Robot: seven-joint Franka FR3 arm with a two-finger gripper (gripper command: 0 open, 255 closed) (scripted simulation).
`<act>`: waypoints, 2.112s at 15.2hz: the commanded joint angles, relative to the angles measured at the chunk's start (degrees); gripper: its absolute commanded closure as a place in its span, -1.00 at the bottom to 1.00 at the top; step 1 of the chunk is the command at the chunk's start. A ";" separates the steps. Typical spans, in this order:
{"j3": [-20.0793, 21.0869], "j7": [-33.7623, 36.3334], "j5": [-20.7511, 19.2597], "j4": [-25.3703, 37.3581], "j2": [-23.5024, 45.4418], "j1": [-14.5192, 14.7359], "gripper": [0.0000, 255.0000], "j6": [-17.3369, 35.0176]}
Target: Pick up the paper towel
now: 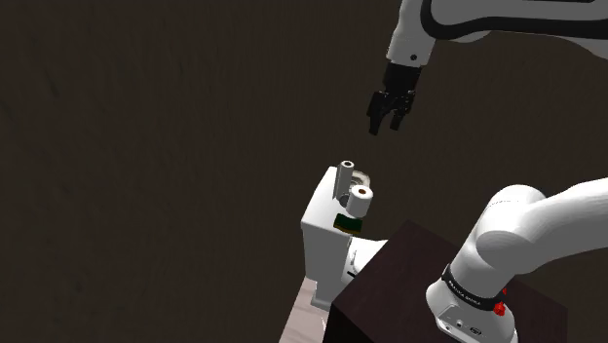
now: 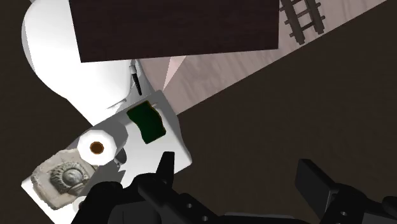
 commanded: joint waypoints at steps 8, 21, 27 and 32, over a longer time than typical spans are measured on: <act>-5.18 -7.73 -3.28 -3.22 7.80 -1.59 -1.00 9.83; -13.95 -21.96 -4.60 0.79 30.46 -3.65 -1.00 26.61; -16.61 -29.09 -1.90 7.01 43.20 -4.81 -1.00 32.00; -17.36 -34.86 1.37 14.28 54.30 -6.76 -1.00 34.73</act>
